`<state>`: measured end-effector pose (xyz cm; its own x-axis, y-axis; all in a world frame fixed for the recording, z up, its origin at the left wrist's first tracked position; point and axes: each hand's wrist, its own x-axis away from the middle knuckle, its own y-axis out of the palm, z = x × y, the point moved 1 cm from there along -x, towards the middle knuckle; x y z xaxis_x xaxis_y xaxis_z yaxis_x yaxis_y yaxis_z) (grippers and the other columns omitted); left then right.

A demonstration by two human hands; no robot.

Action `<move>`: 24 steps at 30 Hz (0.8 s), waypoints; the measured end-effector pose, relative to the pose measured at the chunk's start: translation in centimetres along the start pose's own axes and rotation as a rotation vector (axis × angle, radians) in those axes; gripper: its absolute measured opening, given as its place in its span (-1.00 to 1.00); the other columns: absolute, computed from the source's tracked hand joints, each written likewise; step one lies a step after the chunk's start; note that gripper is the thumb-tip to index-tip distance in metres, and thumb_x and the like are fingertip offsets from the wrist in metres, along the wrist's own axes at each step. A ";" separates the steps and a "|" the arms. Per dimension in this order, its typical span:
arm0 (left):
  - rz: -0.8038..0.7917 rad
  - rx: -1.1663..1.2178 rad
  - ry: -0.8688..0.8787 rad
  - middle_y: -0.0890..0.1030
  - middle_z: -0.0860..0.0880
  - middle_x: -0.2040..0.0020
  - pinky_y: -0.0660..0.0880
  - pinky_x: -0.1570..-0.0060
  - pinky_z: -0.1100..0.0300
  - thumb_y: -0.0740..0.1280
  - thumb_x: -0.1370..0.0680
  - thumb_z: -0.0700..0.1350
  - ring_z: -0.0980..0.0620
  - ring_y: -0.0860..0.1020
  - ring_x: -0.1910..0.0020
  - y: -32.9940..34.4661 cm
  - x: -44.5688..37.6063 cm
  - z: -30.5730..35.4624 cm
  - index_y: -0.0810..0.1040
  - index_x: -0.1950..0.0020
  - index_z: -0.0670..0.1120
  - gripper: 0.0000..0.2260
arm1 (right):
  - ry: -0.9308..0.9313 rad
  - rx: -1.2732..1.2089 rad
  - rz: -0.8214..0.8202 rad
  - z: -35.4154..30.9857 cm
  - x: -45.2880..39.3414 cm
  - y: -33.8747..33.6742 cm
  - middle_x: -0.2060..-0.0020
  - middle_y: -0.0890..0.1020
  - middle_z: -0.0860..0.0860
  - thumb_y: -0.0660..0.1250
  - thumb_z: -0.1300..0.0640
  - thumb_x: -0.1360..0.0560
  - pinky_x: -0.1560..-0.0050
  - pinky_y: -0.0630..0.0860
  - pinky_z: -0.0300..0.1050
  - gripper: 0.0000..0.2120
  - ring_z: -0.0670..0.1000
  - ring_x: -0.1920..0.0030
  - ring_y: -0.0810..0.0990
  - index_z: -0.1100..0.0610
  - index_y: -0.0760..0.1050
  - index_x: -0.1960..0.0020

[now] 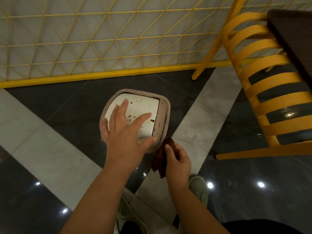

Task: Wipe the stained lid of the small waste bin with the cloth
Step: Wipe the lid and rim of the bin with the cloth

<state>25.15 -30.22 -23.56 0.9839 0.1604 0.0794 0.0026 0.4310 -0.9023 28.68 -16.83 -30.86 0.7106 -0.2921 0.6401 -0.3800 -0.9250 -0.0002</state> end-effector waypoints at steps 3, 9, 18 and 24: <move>-0.060 -0.074 0.049 -0.09 0.06 -0.56 -0.31 -0.42 -0.09 0.43 -0.39 0.16 -0.01 -0.23 -0.52 0.4 -0.4 0.1 0.33 -0.37 0.32 -0.43 | -0.120 -0.012 -0.044 -0.6 0.1 0.1 -0.06 0.63 0.07 0.28 0.17 -0.57 0.29 0.59 -0.30 -0.78 0.02 0.01 0.66 0.08 0.57 -0.20; -0.136 -0.182 0.107 -0.11 0.06 -0.57 -0.33 -0.41 -0.15 0.36 -0.46 0.15 -0.04 -0.27 -0.52 1.3 -0.9 0.5 0.23 -0.42 0.35 -0.43 | -0.427 0.200 -0.155 -1.0 0.8 0.1 -0.09 0.62 -0.08 0.33 0.24 -0.54 -0.07 0.57 -0.25 -0.73 -0.18 -0.10 0.59 -0.02 0.57 -0.18; -0.115 -0.117 0.117 0.10 0.13 -0.55 -0.39 -0.38 -0.12 0.37 -0.48 0.05 0.00 -0.19 -0.53 1.4 -0.8 0.4 0.21 -0.45 0.29 -0.41 | -0.716 0.478 -0.167 -5.2 -2.3 1.6 0.02 0.60 -0.10 0.32 0.12 -0.52 -0.13 0.47 -0.33 -0.76 -0.18 -0.04 0.54 -0.09 0.59 -0.15; -0.138 -0.109 0.099 0.06 0.16 -0.55 -0.40 -0.37 -0.16 0.33 -0.49 0.07 0.02 -0.21 -0.53 1.5 -0.8 0.2 0.10 -0.49 0.28 -0.35 | -0.856 0.603 -0.238 -2.3 -0.8 -0.2 0.00 0.58 -0.09 0.26 -0.01 -0.51 -0.10 0.53 -0.16 -0.74 -0.10 -0.04 0.55 -0.17 0.54 -0.17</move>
<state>24.31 -29.55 -24.90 0.9856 0.0154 0.1686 0.1532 0.3433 -0.9267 26.82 -15.88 -29.54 0.9955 0.0548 -0.0777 0.0112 -0.8794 -0.4759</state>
